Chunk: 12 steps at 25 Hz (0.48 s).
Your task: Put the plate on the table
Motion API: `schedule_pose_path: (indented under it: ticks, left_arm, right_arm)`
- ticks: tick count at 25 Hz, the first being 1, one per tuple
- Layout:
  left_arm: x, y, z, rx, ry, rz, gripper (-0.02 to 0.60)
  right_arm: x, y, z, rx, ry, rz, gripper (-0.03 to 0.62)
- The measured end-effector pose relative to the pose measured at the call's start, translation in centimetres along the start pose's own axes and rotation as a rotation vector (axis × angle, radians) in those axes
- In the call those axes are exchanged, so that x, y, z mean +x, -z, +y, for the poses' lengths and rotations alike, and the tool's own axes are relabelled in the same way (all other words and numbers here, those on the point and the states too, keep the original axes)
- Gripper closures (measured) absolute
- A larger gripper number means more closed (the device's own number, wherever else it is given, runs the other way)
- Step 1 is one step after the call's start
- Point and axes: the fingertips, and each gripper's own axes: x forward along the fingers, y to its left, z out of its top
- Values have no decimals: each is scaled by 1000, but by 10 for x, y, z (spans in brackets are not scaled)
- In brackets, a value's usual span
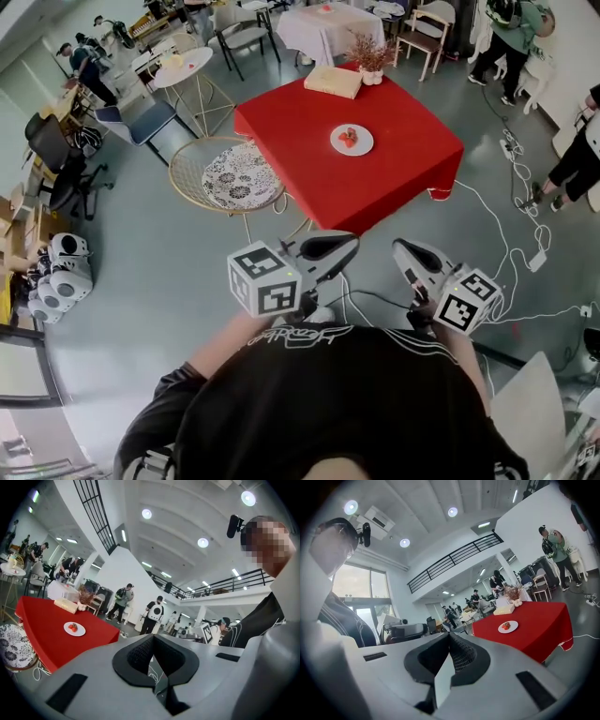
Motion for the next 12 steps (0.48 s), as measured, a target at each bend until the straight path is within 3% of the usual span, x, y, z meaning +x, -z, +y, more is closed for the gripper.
schedule_pose_path:
  ticks: [12]
  left_arm:
    - [-9,10,-12,-6,-27,-2,575]
  right_arm:
    - [-9,9,15,-10,-14,-8,586]
